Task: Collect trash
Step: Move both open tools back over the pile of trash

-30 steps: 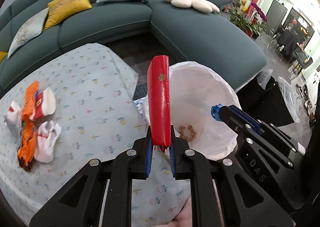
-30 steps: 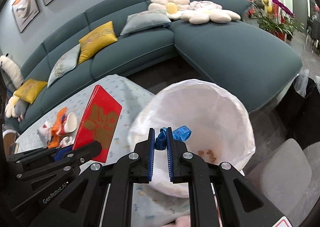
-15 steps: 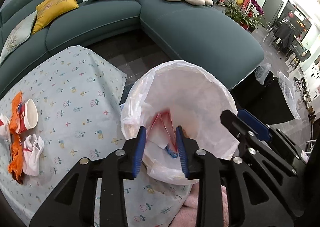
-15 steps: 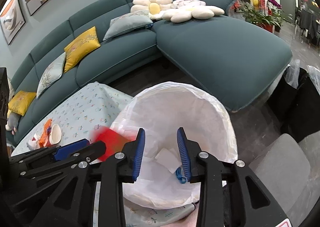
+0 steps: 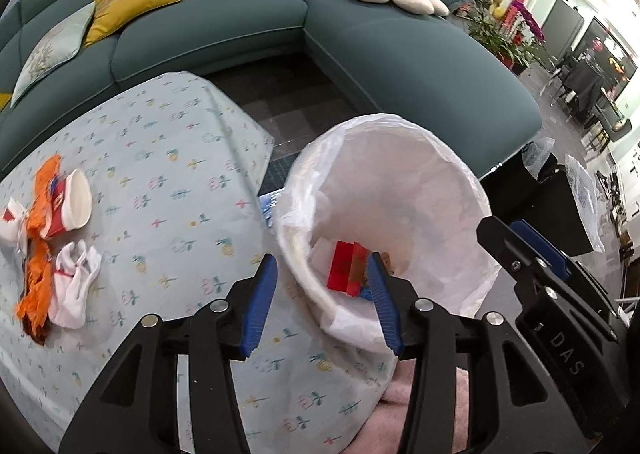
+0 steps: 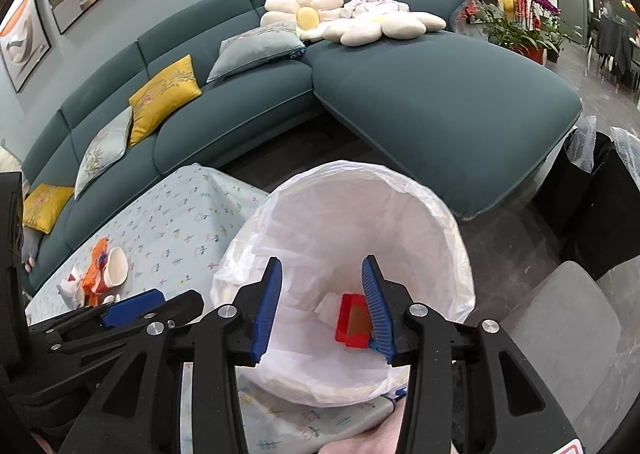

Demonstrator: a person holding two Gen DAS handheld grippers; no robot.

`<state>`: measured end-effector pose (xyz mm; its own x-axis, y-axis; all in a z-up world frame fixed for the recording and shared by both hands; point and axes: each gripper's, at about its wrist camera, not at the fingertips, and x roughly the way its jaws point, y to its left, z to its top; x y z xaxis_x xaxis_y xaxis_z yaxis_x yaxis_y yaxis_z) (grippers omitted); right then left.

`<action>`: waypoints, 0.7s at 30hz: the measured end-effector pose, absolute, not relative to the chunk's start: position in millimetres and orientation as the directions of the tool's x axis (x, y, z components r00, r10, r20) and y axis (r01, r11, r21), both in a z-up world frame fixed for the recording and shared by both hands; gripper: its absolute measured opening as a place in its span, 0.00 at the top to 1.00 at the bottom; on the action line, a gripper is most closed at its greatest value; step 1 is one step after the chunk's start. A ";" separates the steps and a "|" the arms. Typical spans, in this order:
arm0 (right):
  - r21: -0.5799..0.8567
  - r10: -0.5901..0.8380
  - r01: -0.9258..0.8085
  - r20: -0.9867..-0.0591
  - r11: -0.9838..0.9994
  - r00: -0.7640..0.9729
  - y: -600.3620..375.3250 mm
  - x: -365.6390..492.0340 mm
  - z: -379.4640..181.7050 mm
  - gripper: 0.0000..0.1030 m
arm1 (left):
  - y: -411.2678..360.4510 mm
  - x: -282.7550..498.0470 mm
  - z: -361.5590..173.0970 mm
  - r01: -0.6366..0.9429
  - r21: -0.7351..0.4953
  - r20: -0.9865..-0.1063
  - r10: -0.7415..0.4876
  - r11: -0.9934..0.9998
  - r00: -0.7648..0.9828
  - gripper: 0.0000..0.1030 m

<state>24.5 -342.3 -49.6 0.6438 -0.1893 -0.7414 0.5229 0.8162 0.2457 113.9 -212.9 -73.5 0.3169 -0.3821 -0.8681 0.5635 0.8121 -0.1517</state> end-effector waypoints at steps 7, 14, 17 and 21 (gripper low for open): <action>0.236 -0.161 0.479 -0.742 0.846 0.650 -312.9 28.5 -43.2 0.60 | -172.5 119.5 -70.1 0.499 -0.166 -0.866 -0.368 0.851 0.340 0.57; 0.223 -0.126 0.417 -0.740 0.881 0.661 -275.8 38.3 -34.4 0.59 | -129.4 125.1 -64.4 0.432 -0.170 -0.860 -0.347 0.886 0.374 0.57; 0.219 -0.109 0.393 -0.741 0.893 0.662 -260.1 42.1 -32.0 0.59 | -110.1 127.4 -62.5 0.400 -0.176 -0.857 -0.340 0.899 0.387 0.57; 0.208 -0.092 0.360 -0.744 0.909 0.662 -239.2 44.8 -29.1 0.59 | -84.4 129.0 -62.5 0.356 -0.186 -0.856 -0.328 0.916 0.399 0.54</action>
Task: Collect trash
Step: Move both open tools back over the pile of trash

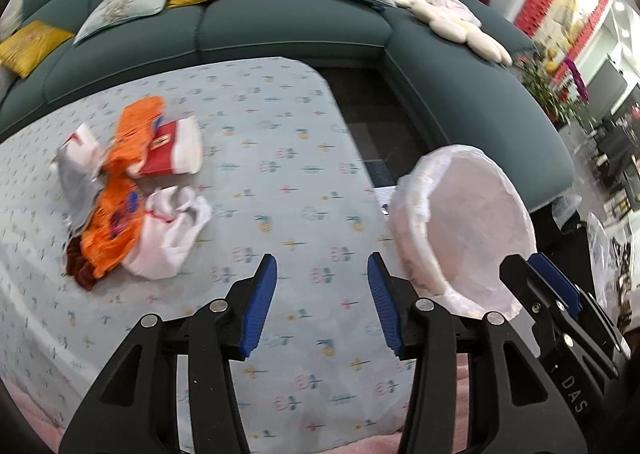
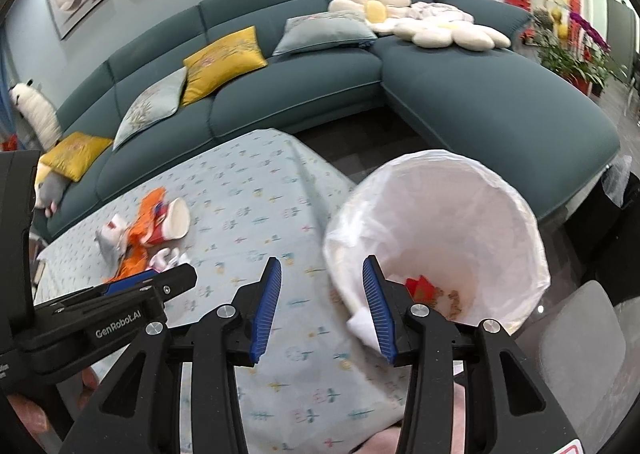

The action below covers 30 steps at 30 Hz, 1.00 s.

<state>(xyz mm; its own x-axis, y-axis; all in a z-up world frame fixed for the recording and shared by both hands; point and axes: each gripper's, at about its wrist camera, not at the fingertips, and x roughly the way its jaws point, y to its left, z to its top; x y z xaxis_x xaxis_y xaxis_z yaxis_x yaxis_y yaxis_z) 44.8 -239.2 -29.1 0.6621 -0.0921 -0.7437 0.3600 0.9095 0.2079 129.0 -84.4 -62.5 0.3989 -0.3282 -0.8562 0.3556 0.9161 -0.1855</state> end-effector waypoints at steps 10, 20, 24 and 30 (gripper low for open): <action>0.192 -0.039 0.277 -0.754 0.942 0.655 -181.6 51.1 -26.6 0.59 | -16.6 131.5 -66.3 0.258 -0.192 -0.857 -0.290 0.947 0.426 0.51; 0.183 0.017 0.189 -0.760 0.965 0.650 -123.2 68.1 -22.8 0.59 | 55.4 137.1 -71.5 0.140 -0.203 -0.859 -0.245 0.969 0.449 0.42; 0.188 0.041 0.160 -0.763 0.969 0.646 -102.9 80.5 -22.4 0.59 | 79.8 139.7 -75.3 0.101 -0.210 -0.861 -0.233 0.972 0.453 0.42; 0.187 0.066 0.125 -0.769 0.974 0.636 -75.0 99.7 -24.3 0.59 | 114.3 147.6 -82.8 0.048 -0.217 -0.865 -0.215 0.975 0.453 0.42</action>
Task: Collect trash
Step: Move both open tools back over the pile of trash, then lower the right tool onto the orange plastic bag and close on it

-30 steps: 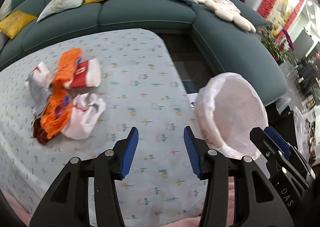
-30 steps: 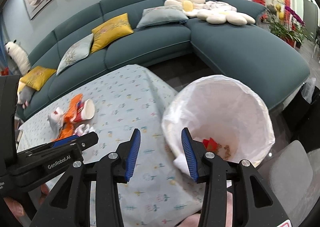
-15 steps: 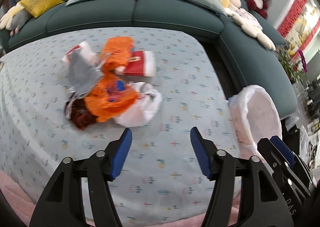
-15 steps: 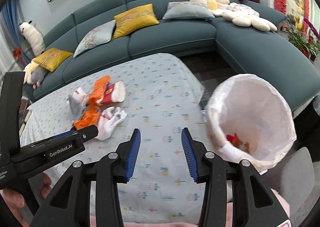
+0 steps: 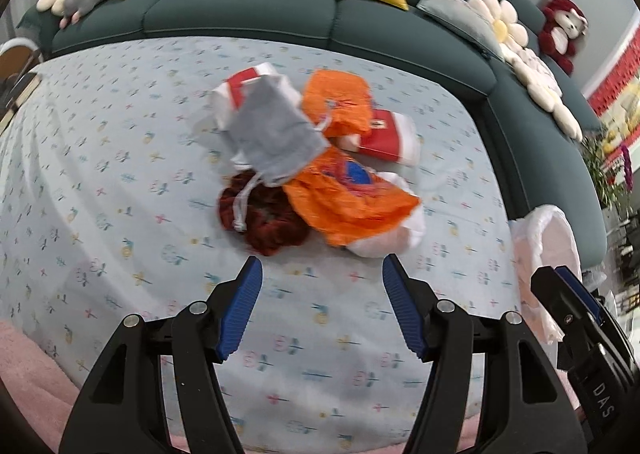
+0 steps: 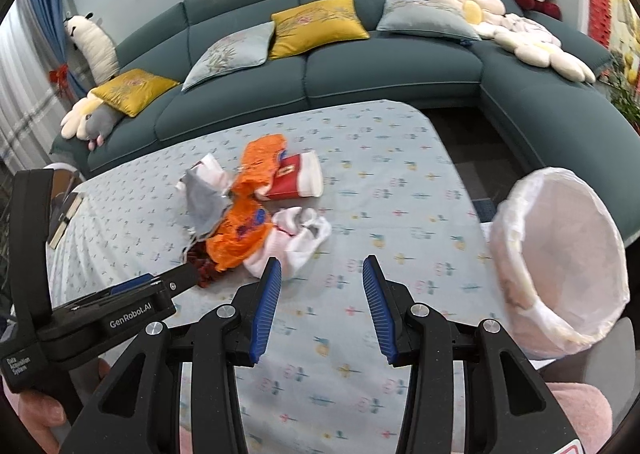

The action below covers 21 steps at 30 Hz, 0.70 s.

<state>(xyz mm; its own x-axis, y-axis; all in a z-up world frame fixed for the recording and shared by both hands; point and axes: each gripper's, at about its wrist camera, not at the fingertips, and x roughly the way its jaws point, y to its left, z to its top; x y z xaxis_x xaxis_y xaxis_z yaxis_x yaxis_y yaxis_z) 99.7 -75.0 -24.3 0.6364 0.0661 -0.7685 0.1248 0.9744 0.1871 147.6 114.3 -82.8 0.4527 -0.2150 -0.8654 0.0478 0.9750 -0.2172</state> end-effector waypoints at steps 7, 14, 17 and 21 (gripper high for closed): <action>0.192 0.096 0.093 -0.785 0.977 0.612 -43.0 127.9 -35.0 0.59 | 146.2 159.2 -96.4 0.004 -0.210 -0.876 -0.190 0.978 0.443 0.42; 0.191 0.098 0.099 -0.805 0.977 0.586 -25.8 158.7 -50.0 0.47 | 175.0 177.6 -112.5 -0.044 -0.218 -0.889 -0.179 0.975 0.422 0.42; 0.192 0.098 0.105 -0.814 0.976 0.572 -22.1 173.0 -57.4 0.47 | 183.1 186.2 -119.7 -0.057 -0.226 -0.892 -0.183 0.973 0.413 0.42; 0.186 0.096 0.112 -0.830 0.976 0.550 -19.0 190.7 -70.4 0.47 | 187.1 196.0 -128.1 -0.061 -0.231 -0.897 -0.188 0.971 0.401 0.42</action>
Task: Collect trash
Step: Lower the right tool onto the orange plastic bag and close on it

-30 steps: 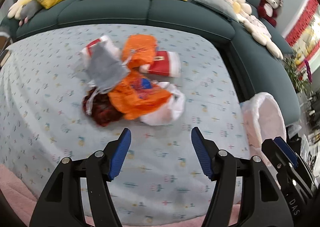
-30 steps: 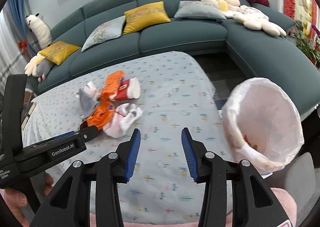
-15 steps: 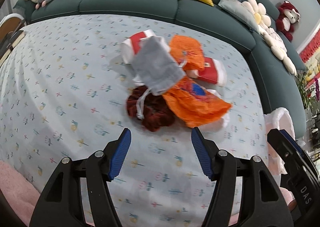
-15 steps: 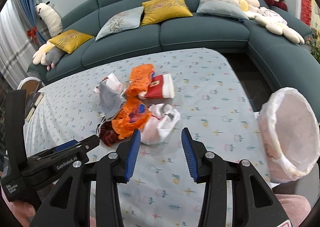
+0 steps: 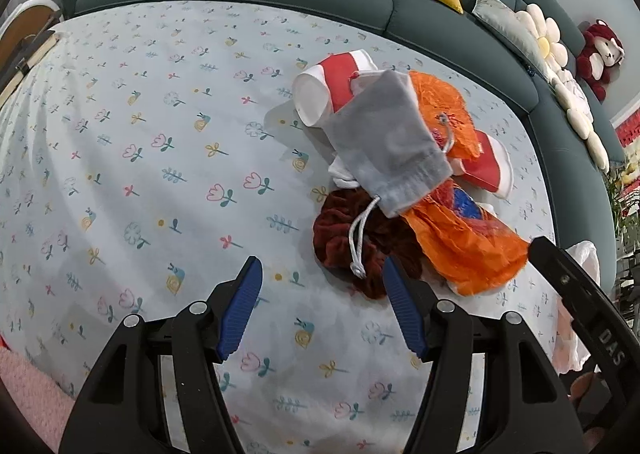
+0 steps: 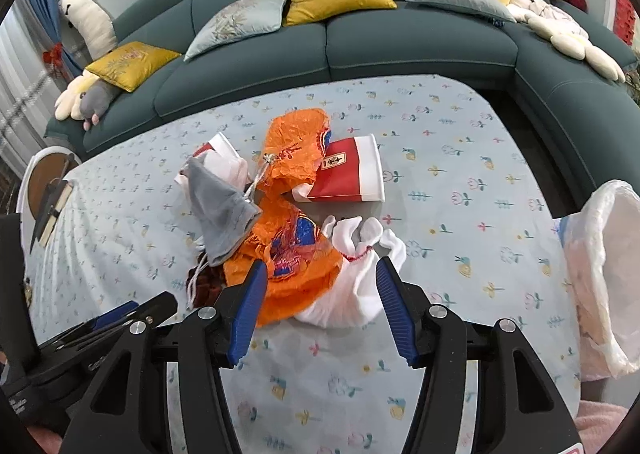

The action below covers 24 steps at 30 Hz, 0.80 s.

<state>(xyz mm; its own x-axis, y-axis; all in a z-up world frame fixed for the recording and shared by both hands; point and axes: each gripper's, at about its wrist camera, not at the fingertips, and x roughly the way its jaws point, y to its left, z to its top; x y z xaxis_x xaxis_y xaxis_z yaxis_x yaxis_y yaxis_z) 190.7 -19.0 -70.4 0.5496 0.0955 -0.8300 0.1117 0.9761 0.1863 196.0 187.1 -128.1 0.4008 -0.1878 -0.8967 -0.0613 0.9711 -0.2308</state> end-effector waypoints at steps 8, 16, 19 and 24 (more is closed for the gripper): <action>0.200 0.111 0.128 -0.860 0.971 0.498 -15.9 208.1 -97.8 0.47 | 183.8 210.2 -141.3 -0.053 -0.236 -0.903 -0.199 0.970 0.380 0.42; 0.198 0.130 0.098 -0.874 0.975 0.468 -9.9 206.2 -110.1 0.71 | 178.3 213.3 -148.0 -0.052 -0.236 -0.909 -0.201 0.970 0.366 0.42; 0.201 0.140 0.083 -0.874 0.976 0.466 -8.2 201.1 -108.8 0.89 | 174.4 210.3 -146.5 -0.047 -0.232 -0.910 -0.200 0.972 0.363 0.42; 0.240 0.172 0.079 -0.855 0.968 0.490 -13.5 189.0 -98.8 0.96 | 165.1 201.4 -140.7 -0.029 -0.226 -0.908 -0.200 0.974 0.368 0.42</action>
